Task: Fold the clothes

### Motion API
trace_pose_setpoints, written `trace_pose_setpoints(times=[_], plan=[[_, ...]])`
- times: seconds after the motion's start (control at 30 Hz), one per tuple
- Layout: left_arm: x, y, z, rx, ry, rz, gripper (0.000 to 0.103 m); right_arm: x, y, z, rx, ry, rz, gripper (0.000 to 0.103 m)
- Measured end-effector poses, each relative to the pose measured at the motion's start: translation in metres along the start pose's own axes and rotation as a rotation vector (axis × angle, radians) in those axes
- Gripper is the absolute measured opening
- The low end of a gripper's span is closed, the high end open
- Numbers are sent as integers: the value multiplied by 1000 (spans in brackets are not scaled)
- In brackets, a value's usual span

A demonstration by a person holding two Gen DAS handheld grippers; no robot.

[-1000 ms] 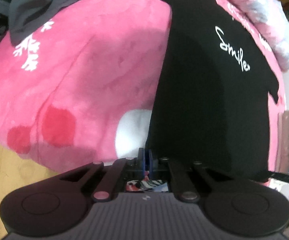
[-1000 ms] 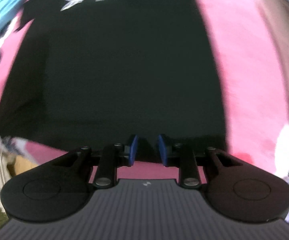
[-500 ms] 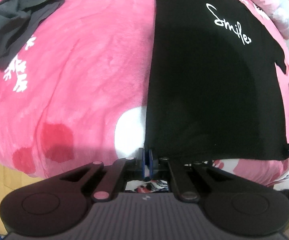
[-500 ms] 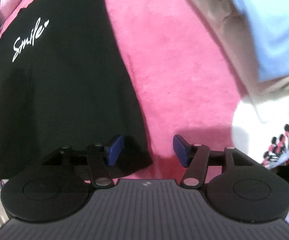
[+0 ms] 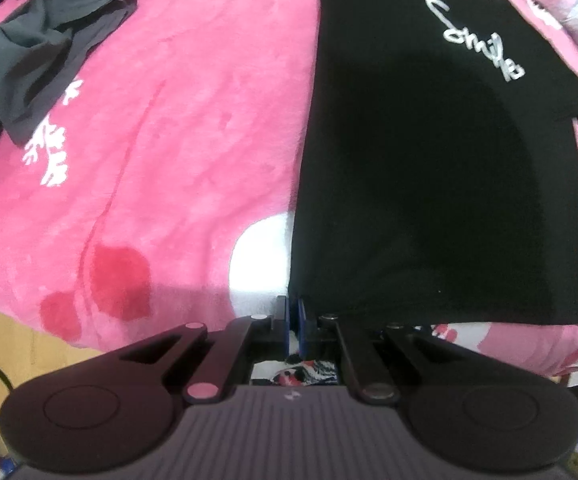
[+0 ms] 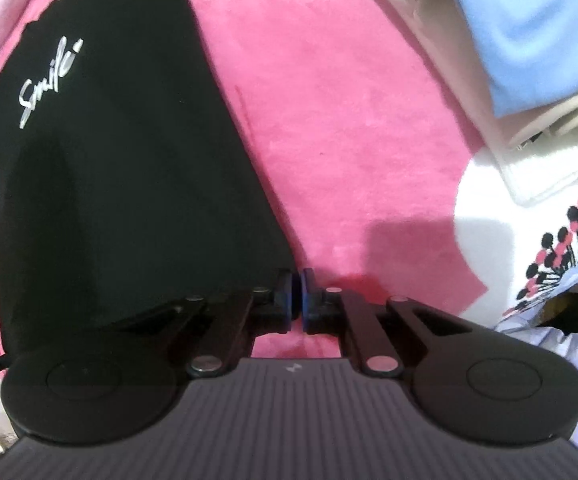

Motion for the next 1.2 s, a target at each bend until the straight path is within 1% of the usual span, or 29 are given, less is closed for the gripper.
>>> trace_pose_setpoints(times=[0.13, 0.23, 0.5, 0.63, 0.73, 0.77, 0.8, 0.83, 0.87, 0.9, 0.93, 0.97, 1.03, 1.1, 1.13, 1.17, 1.2], plan=[[5, -6, 11, 81, 12, -47, 4, 2, -4, -4, -36, 47, -26, 3], [8, -8, 16, 116, 6, -73, 4, 2, -4, -7, -56, 71, -39, 3], [11, -17, 20, 147, -26, -118, 5, 0, -9, -9, -101, 122, -60, 3], [12, -19, 22, 148, -37, -116, 5, -4, -13, -6, -106, 117, -52, 3], [10, -17, 19, 141, -56, -96, 5, -7, -14, -3, -104, 103, -37, 4], [9, -16, 19, 134, -63, -78, 6, -8, -13, 0, -100, 91, -28, 6], [8, -15, 18, 126, -73, -57, 9, -9, -11, 2, -96, 80, -19, 9], [6, -13, 16, 120, -84, -37, 11, -10, -10, 5, -92, 68, -10, 21], [2, -10, 14, 108, -92, -15, 12, -12, -7, 12, -102, 47, -3, 28], [-1, -6, 11, 98, -96, 1, 16, -13, -3, 17, -113, 32, 4, 42], [-5, -3, 6, 101, -99, 2, 22, -15, 1, 22, -124, 17, 8, 53], [-12, 0, 1, 114, -110, -15, 24, -17, 6, 27, -131, 3, 8, 55], [-24, 7, -11, 141, -132, -48, 23, -24, 12, 42, -231, 12, -22, 57], [-35, 15, -25, 167, -133, -64, 23, -23, 20, 42, -243, 31, -3, 55], [-35, 20, -29, 176, -130, -56, 23, -23, 24, 42, -248, 40, 8, 51], [-33, 24, -34, 185, -127, -46, 22, -22, 28, 42, -253, 49, 18, 40], [-26, 31, -39, 183, -131, -13, 21, -22, 33, 42, -258, 59, 29, 35]])
Point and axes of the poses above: each gripper's, at about its wrist camera, not at the fingertips, and y roughly against the way its jaws point, z to its right, x to its top, the point moved 8 cm from there along -y, roughly the way its jaws point, and after that the axes turned 6 degrees about z, right-handed, at the moved point
